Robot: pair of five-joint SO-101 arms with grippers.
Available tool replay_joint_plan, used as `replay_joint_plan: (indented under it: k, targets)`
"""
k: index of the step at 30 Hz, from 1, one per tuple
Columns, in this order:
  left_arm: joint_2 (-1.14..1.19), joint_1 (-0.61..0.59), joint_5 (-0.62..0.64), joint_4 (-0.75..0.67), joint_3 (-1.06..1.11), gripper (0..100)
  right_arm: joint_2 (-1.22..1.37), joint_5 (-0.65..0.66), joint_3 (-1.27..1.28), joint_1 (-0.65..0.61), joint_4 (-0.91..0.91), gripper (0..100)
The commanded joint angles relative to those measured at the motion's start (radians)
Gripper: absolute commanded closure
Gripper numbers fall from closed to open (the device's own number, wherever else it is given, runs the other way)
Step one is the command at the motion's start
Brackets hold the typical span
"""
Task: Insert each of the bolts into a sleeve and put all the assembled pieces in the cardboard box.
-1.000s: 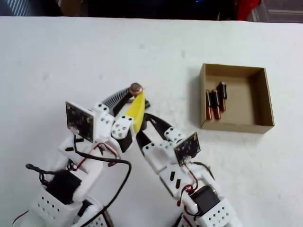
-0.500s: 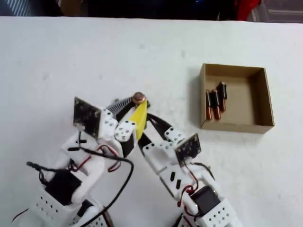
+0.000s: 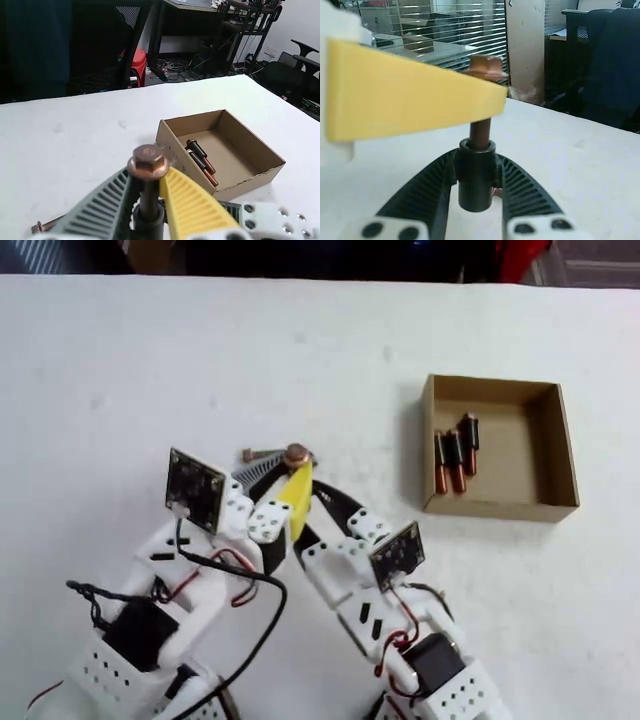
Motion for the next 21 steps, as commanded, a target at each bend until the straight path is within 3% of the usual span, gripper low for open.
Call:
replay_joint_plan:
  k: [1, 21]
  targets:
    - [-0.012, 0.044, 0.014, -0.003, -0.005, 98, -0.012, -0.006, 0.009, -0.001, 0.001, 98.1]
    - [-0.012, 0.039, 0.014, 0.037, 0.012, 98, -0.01, -0.006, 0.009, 0.015, 0.002, 98.1]
